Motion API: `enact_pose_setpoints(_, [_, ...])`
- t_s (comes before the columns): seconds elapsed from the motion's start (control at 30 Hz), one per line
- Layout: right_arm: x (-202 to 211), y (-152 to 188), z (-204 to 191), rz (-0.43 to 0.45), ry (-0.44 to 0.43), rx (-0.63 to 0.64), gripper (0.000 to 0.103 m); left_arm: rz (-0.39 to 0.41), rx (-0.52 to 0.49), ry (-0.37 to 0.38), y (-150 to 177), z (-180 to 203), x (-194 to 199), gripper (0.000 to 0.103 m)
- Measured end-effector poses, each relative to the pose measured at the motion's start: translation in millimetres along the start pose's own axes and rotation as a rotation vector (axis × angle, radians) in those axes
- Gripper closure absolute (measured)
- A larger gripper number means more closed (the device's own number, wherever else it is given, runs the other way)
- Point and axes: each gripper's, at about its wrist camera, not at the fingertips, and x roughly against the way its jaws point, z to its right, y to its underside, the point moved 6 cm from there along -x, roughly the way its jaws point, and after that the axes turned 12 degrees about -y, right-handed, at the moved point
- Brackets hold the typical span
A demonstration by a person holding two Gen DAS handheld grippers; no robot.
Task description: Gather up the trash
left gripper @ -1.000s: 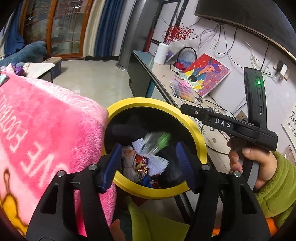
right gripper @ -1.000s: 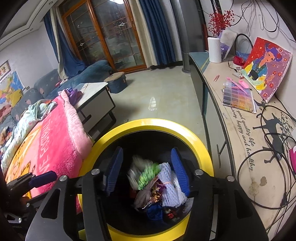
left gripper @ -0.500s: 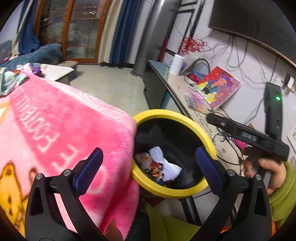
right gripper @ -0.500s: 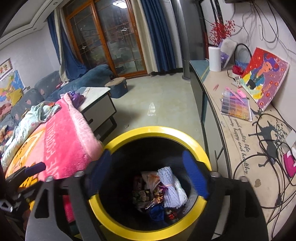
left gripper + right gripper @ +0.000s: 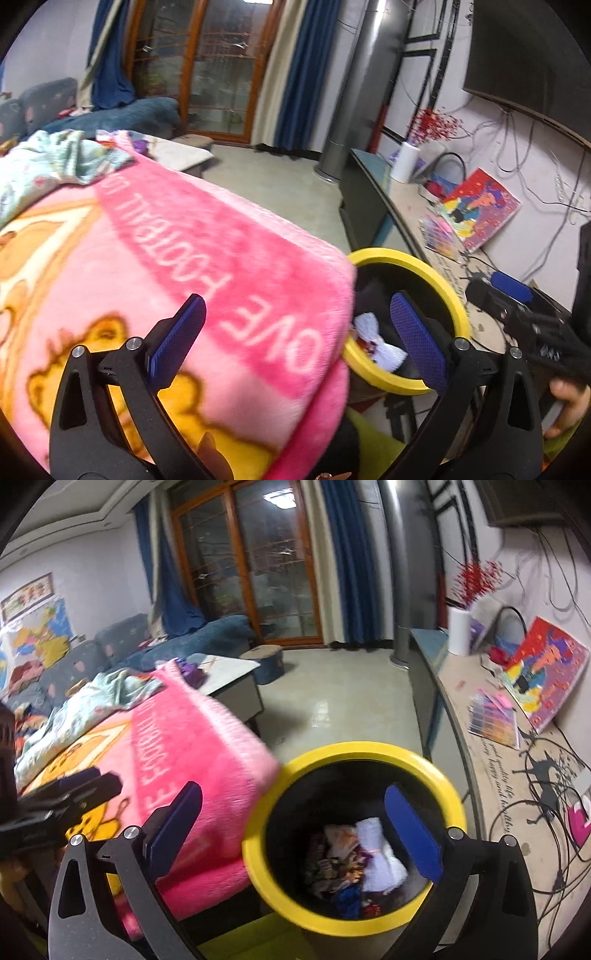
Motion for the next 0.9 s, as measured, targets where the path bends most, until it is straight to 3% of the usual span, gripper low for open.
enact_pose_setpoints(0.17, [2, 8, -25, 0.043, 0.015, 0.032, 0.007, 0.045, 0.01, -0.054, 6, -28, 20, 0.011])
enact_pose_setpoints(0.43, [22, 7, -50, 0.185, 0.017, 0.087, 0.007, 0.134, 0.009, -0.113, 18, -53, 52, 0.011])
enact_pose_setpoints(0.9, [20, 18, -70, 0.188, 0.011, 0.124, 0.007, 0.177, 0.013, -0.125, 29, -64, 72, 0.011])
